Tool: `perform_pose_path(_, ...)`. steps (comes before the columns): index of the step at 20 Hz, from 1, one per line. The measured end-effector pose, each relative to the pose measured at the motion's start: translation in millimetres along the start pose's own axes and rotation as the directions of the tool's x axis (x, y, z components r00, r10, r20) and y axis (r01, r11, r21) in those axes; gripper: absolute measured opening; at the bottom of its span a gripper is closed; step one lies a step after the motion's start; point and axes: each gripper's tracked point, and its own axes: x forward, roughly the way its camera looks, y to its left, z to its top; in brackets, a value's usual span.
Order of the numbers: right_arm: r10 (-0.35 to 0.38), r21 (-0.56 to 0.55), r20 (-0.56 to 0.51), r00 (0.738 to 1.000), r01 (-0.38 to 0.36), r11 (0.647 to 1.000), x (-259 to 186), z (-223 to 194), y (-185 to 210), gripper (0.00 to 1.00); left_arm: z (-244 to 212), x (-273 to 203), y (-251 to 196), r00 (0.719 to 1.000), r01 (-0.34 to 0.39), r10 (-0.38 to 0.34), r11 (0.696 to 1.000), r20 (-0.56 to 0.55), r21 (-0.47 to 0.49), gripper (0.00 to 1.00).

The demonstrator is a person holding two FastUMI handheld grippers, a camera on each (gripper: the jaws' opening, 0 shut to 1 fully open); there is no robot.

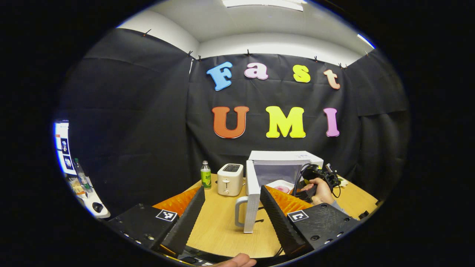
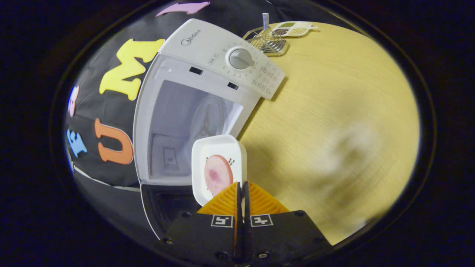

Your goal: Open the microwave oven with the left hand, put the food in, and close the microwave oven.

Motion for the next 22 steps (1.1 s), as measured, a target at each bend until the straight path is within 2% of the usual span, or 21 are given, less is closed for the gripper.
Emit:
perform_pose_path(2, -0.043, 0.035, 0.049, 0.998, 0.042, 0.999, 19.4, 2.4, 3.2, 0.00, -4.8, 6.6, 5.7, 1.000, -0.013, 0.013, 1.000, -0.013, -0.003, 0.92)
perform_pose_path(3, -0.055, 0.046, 0.065, 0.996, 0.052, 0.998, 30.1, 2.1, 8.2, 0.04, -10.0, 10.2, 6.1, 1.000, -0.007, 0.007, 1.000, -0.024, -0.016, 0.92)
perform_pose_path(4, -0.061, 0.050, 0.078, 0.995, 0.057, 0.997, 38.4, -1.4, 13.5, 0.00, -14.5, 14.9, 7.8, 0.999, -0.004, 0.003, 1.000, -0.036, -0.028, 0.92)
perform_pose_path(9, -0.050, 0.046, 0.133, 0.990, 0.044, 0.998, 77.3, 8.4, 34.4, 0.00, -36.3, 36.8, 20.8, 0.995, -0.029, 0.024, 0.998, -0.094, -0.049, 0.92)
perform_pose_path(12, -0.061, 0.086, 0.148, 0.987, 0.049, 0.995, 95.9, 14.3, 37.9, 0.00, -45.1, 42.8, 19.1, 0.991, -0.019, 0.012, 0.998, -0.131, -0.053, 0.92)
perform_pose_path(17, -0.062, 0.150, 0.195, 0.979, 0.032, 0.988, 108.0, 27.8, 54.4, 0.00, -36.5, 42.4, 20.2, 0.996, -0.013, 0.014, 1.000, -0.086, 0.003, 0.92)
perform_pose_path(18, -0.059, 0.154, 0.207, 0.977, 0.027, 0.988, 111.5, 32.4, 59.0, 0.05, -36.9, 42.5, 18.7, 0.997, -0.007, 0.008, 1.000, -0.080, 0.011, 0.92)
perform_pose_path(19, -0.056, 0.155, 0.216, 0.975, 0.022, 0.988, 115.7, 38.0, 62.6, 0.05, -37.0, 42.5, 18.6, 0.997, -0.006, 0.007, 1.000, -0.078, 0.019, 0.92)
perform_pose_path(22, -0.021, 0.147, 0.229, 0.973, -0.013, 0.989, 125.2, 48.0, 73.5, 0.06, -41.2, 45.2, 16.7, 0.995, -0.004, 0.005, 1.000, -0.099, 0.014, 0.92)
